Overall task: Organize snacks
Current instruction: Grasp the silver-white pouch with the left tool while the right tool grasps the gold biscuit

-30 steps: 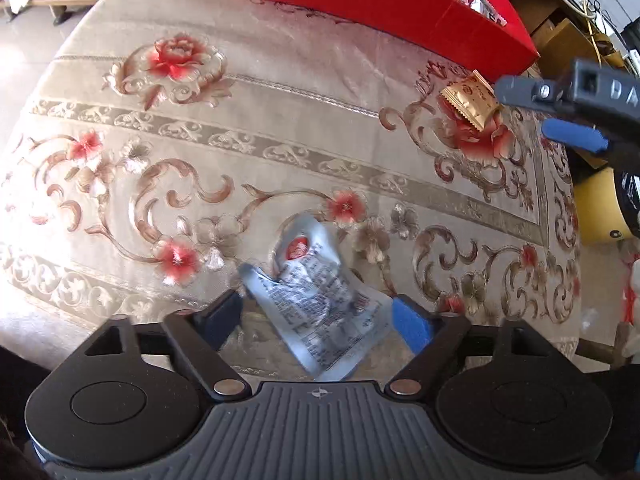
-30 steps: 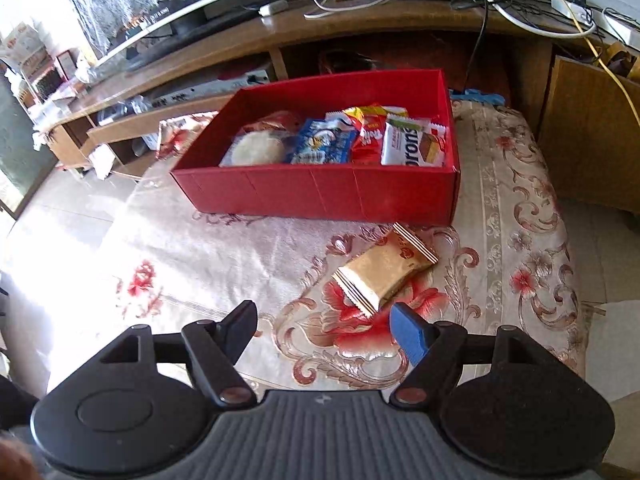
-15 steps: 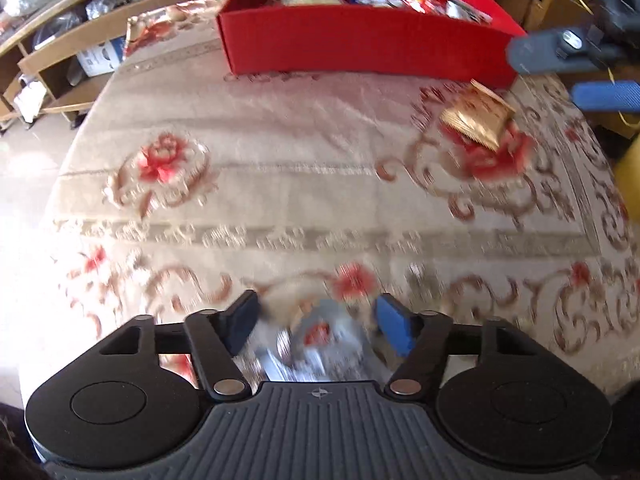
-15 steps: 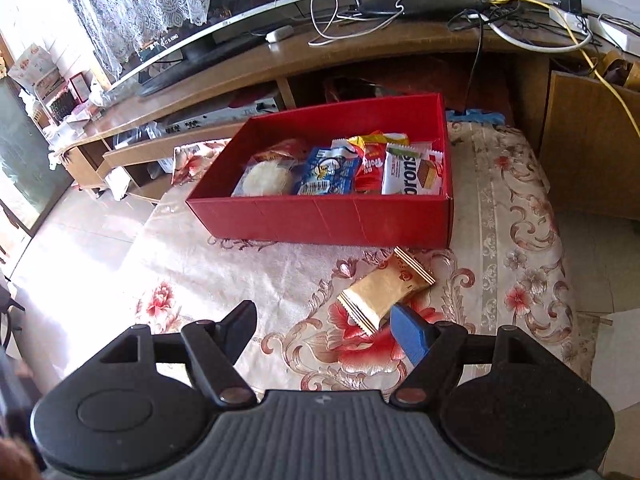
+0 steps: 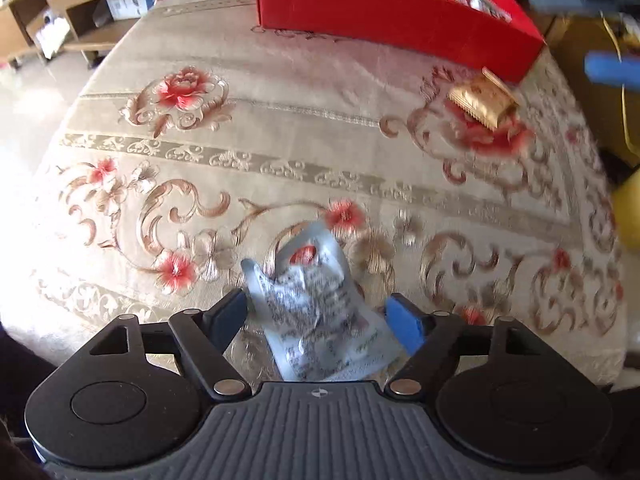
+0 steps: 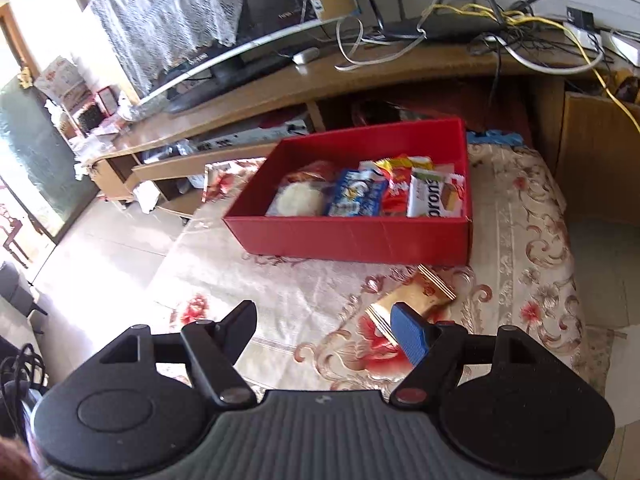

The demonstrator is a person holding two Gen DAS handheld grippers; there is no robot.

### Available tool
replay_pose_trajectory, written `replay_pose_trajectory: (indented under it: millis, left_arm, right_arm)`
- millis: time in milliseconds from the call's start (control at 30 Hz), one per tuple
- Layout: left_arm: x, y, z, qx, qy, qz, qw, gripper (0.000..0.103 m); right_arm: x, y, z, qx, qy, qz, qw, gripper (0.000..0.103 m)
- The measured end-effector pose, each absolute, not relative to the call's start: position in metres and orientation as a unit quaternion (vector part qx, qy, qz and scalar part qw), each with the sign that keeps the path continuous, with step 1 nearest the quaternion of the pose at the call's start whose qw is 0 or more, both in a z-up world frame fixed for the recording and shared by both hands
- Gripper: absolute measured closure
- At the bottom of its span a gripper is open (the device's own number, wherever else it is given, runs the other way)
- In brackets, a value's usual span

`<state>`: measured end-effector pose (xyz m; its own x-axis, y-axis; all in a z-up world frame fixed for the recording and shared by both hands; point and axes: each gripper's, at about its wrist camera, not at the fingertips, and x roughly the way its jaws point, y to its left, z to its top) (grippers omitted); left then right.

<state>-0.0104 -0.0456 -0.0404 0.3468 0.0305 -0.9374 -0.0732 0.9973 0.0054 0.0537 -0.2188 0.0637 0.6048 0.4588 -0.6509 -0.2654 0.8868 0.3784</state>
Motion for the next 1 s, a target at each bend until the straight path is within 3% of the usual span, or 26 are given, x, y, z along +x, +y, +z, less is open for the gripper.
replay_pose_trajectory:
  millis: [167,300,567,900,1000]
  left_arm:
    - [-0.008,-0.054,-0.035,0.008,0.570,0.036,0.821,0.044]
    - [0.011,-0.051,-0.030,0.049,0.559,0.043,0.826,0.046]
    - [0.045,-0.040,-0.024,0.039,0.538,-0.005,0.842,0.049]
    - [0.083,-0.006,-0.036,-0.025,0.525,-0.085,0.846,0.048]
    - [0.087,-0.010,-0.036,-0.039,0.527,-0.101,0.843,0.030]
  right_arm:
    - [0.049,-0.228,0.080,0.131,0.364,0.213,0.897,0.032]
    - [0.052,-0.234,0.082,0.138,0.360,0.204,0.900,0.032]
    - [0.079,-0.235,0.042,0.111,0.425,0.130,0.889,0.032]
    - [0.137,-0.219,-0.013,0.136,0.508,0.016,0.850,0.030]
    - [0.153,-0.211,-0.028,0.151,0.527,-0.010,0.836,0.030]
